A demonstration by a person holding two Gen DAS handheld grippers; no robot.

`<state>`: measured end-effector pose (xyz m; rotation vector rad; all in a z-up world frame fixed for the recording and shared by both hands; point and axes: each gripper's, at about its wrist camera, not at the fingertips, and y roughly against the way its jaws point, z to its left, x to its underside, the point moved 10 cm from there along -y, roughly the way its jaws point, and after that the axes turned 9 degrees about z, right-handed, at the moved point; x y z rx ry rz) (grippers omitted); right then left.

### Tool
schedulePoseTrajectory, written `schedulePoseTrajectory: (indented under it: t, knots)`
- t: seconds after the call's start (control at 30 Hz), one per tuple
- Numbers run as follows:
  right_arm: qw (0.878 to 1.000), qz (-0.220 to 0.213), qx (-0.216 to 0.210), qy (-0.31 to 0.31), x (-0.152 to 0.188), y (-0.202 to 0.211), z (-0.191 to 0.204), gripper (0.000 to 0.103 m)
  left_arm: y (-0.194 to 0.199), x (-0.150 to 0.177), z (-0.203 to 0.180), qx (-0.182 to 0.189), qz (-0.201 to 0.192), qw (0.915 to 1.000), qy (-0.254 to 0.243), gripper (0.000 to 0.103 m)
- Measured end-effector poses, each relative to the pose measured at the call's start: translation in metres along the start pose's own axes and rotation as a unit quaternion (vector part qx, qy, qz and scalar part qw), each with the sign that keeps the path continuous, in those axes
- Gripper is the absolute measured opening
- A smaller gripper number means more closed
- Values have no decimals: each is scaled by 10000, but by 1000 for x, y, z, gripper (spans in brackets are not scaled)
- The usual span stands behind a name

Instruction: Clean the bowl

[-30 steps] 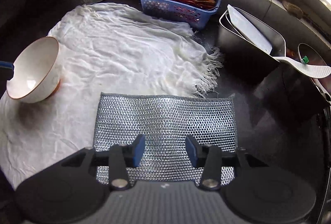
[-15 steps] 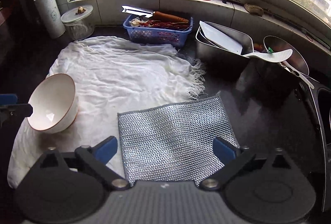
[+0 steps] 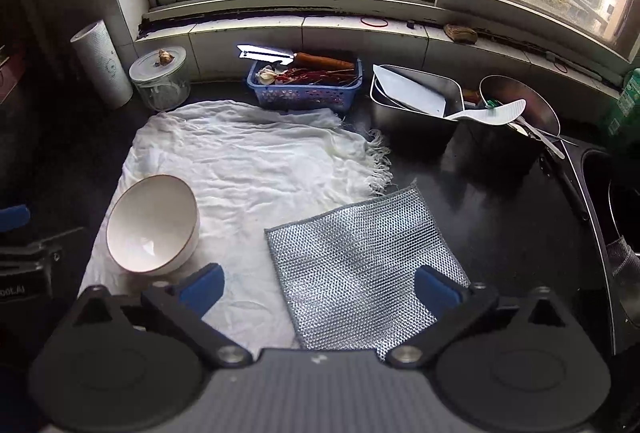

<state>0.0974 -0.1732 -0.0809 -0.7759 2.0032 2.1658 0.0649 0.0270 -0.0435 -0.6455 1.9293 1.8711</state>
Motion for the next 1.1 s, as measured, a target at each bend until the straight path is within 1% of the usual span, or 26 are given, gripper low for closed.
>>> schedulePoseTrajectory:
  t: [0.07,0.23,0.37,0.53,0.7,1.0,1.1]
  knots:
    - [10000,-6,-4,21,3,4,3,102,7,1,-1,121,-55,9999,70,99]
    - [9999,17,-14,102,11,11,12,102,19,8,-4,285,-57,9995,82,99]
    - [9997,-60,10,237,15,17,20,102,26,12,-6,294,-105,9995,85,99]
    - [9997,-128,26,227,14,20,21,102,26,13,-8,362,-78,9993,86,99]
    - [9997,-197,59,162,13,24,19,102,25,13,-10,579,-44,9982,161,99]
    - [9996,-203,122,126,11,22,17,102,25,11,-7,544,-90,9982,218,99]
    - [9997,-188,128,128,11,20,17,102,24,10,-7,443,-88,9988,164,99]
